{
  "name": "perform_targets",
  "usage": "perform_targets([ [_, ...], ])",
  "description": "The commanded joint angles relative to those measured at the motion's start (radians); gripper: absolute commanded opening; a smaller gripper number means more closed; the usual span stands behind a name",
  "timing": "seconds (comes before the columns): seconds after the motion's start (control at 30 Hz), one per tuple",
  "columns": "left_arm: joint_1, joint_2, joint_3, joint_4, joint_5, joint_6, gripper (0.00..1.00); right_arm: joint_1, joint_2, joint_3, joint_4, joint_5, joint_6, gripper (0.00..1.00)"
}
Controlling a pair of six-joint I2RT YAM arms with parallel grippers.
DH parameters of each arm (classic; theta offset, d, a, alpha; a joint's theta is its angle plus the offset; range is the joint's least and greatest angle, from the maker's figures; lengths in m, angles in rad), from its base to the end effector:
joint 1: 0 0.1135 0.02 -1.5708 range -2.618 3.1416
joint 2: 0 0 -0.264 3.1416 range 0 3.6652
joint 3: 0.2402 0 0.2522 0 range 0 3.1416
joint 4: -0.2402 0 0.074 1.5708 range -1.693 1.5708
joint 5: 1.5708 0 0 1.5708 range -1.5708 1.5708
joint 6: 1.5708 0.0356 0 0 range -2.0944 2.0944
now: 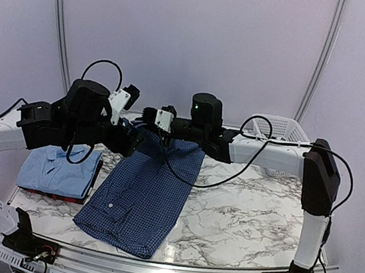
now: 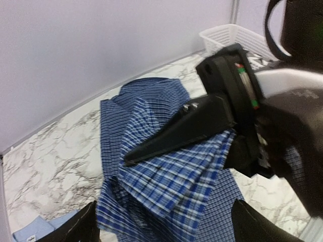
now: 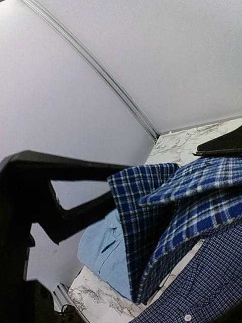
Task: Fold and stack the long sleeve shirts
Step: Pass from the right arm to the left, then fold the sleeve of the rectangle-folded shirt.
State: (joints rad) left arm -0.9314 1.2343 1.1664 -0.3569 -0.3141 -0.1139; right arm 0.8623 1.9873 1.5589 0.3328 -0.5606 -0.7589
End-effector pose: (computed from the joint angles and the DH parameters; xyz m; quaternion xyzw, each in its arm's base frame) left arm 0.1756 -0.2178 0.3615 0.2521 0.7953 -0.1534 0.5296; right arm 0.2968 0.3755 0.2978 -0.6436 0.3552 0.2379 0.6348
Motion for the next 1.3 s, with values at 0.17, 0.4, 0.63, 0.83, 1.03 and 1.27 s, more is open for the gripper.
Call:
perform_targets([
  [0.17,-0.001,0.057,0.065,-0.053,-0.206,0.055,0.67,0.022,0.018,0.049,-0.042,0.024,0.025,0.06],
  [0.4,0.0,0.08,0.063,-0.03,-0.195,0.071,0.22,0.028,0.033,0.072,-0.053,0.02,0.044,0.09],
  [0.63,0.103,0.038,0.025,0.036,-0.181,-0.042,0.0,0.014,0.024,0.069,0.005,0.242,0.282,0.42],
  [0.83,0.206,0.044,0.045,0.011,-0.243,-0.154,0.0,-0.062,-0.007,0.069,-0.051,0.358,0.553,0.51],
  [1.03,0.278,0.105,0.121,-0.1,-0.224,-0.283,0.0,-0.184,0.053,0.134,-0.234,0.334,0.934,0.4],
  [1.27,0.367,0.185,0.195,-0.175,-0.002,-0.381,0.0,-0.249,0.186,0.185,-0.295,0.155,1.147,0.06],
])
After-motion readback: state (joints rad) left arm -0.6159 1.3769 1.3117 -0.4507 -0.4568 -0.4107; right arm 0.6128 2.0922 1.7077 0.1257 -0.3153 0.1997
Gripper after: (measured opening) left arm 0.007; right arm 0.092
